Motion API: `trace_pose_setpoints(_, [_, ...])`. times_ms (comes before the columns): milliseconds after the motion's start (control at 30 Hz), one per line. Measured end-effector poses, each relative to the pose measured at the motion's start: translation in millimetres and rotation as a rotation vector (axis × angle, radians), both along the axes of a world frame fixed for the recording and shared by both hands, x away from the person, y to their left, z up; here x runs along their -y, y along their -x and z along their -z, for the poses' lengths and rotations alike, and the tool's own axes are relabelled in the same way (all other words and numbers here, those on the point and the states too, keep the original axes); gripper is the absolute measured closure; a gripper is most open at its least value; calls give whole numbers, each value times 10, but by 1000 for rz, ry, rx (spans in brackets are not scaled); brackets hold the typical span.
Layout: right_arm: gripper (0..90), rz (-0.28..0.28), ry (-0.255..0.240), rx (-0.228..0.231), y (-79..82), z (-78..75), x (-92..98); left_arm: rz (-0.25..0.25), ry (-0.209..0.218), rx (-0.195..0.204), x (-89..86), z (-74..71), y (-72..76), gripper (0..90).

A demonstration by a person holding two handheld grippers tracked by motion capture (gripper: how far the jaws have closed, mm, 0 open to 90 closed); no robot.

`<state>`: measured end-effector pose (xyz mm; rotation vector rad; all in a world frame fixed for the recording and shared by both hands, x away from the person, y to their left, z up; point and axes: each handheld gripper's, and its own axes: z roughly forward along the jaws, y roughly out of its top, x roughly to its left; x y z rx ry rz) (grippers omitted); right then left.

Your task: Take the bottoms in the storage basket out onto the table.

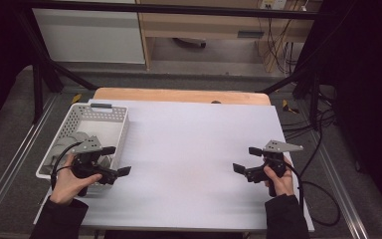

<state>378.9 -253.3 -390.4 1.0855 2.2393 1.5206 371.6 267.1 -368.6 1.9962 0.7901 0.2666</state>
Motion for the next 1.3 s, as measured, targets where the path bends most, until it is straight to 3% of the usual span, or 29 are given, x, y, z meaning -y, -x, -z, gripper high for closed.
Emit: trace_pose_setpoints(1300, [19, 9, -5, 1, 2, 8, 16, -32, -17, 17, -124, -101, 17, 20])
